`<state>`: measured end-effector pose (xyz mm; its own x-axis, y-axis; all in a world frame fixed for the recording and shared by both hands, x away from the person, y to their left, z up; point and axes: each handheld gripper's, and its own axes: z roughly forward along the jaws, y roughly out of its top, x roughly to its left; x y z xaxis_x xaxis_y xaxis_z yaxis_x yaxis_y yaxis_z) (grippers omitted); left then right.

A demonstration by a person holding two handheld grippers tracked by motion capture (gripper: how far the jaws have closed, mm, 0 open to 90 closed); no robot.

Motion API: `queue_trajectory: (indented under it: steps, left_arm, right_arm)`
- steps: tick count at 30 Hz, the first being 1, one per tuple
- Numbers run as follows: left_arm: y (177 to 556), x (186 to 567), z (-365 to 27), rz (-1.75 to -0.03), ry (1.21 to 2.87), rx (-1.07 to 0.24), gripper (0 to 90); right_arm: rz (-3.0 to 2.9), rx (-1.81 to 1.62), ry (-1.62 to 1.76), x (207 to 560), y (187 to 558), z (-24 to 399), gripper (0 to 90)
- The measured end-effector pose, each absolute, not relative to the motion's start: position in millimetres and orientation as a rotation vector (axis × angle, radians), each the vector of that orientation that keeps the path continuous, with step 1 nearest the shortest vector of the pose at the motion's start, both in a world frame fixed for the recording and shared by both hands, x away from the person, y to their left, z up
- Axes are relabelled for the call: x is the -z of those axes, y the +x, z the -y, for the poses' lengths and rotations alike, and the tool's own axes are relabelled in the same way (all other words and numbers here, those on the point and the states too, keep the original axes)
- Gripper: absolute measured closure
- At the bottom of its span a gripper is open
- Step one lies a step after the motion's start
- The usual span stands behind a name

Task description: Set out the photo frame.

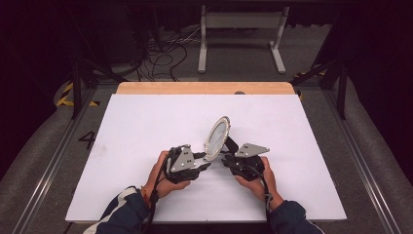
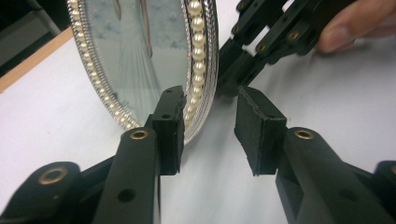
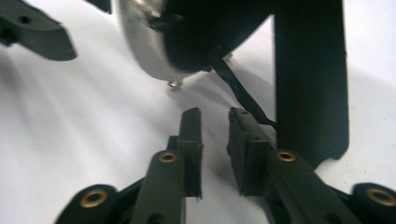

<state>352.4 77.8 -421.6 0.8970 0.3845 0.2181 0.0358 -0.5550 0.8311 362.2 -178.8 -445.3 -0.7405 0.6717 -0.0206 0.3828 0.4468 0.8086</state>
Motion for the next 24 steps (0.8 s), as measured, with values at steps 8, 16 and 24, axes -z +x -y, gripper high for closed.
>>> queue_trajectory:
  steps: [8, 16, 24]
  left_arm:
    - [347.2, 422.9, -109.4, -0.429, 2.127, -0.554, 41.7]
    - [336.3, 434.3, -140.6, -0.489, 2.164, -0.535, 24.5]
    - [320.9, 446.9, -167.5, -0.607, 2.183, -0.552, 10.0]
  right_arm:
    - [-2.347, -1.229, 0.864, 433.4, 347.3, 175.9, 57.1]
    - [-2.322, -1.27, 0.882, 430.6, 342.8, 164.5, 46.3]
    - [-2.267, -1.336, 0.973, 432.9, 352.9, 148.8, 40.8]
